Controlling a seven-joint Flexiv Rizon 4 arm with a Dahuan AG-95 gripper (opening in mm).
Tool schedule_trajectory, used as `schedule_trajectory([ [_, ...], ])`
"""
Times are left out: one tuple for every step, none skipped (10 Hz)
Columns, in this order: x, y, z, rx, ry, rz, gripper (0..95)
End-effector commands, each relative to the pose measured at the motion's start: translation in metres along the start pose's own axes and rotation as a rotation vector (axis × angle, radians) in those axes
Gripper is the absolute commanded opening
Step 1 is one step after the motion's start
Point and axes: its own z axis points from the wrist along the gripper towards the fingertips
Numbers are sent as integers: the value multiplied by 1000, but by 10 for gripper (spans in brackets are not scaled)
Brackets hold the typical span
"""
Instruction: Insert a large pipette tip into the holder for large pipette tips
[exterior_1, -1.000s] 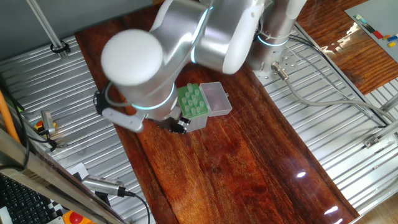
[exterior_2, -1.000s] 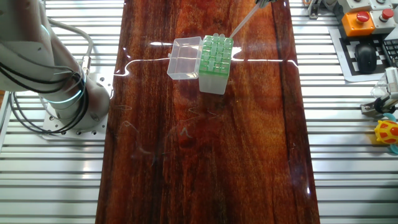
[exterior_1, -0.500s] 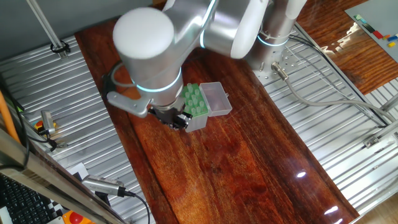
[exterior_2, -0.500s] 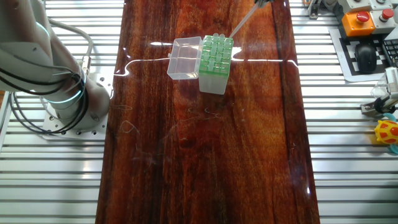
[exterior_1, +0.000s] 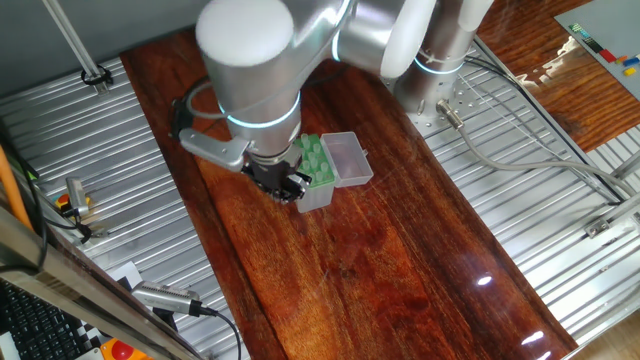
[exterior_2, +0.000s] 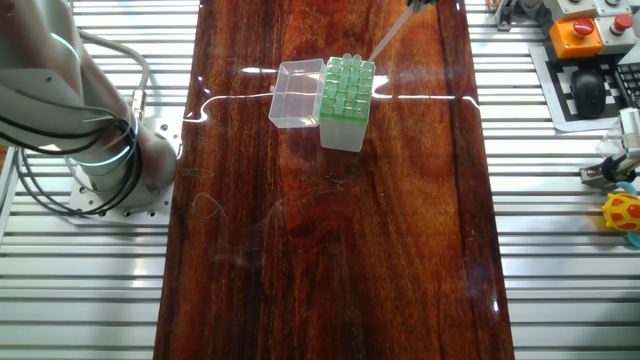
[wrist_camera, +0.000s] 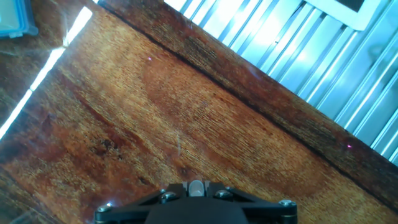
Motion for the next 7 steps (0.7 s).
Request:
schedule_trajectory([
  [2, 0, -1, 9, -33, 3, 0],
  [3, 0, -1, 11, -44, 4, 0],
  [4, -1, -2, 14, -52, 5, 0],
  [5, -1, -2, 18, -63, 5, 0],
  [6, -1, -2, 23, -74, 5, 0],
  [8, -1, -2, 26, -80, 5, 0],
  [9, 0, -1, 31, -87, 6, 0],
])
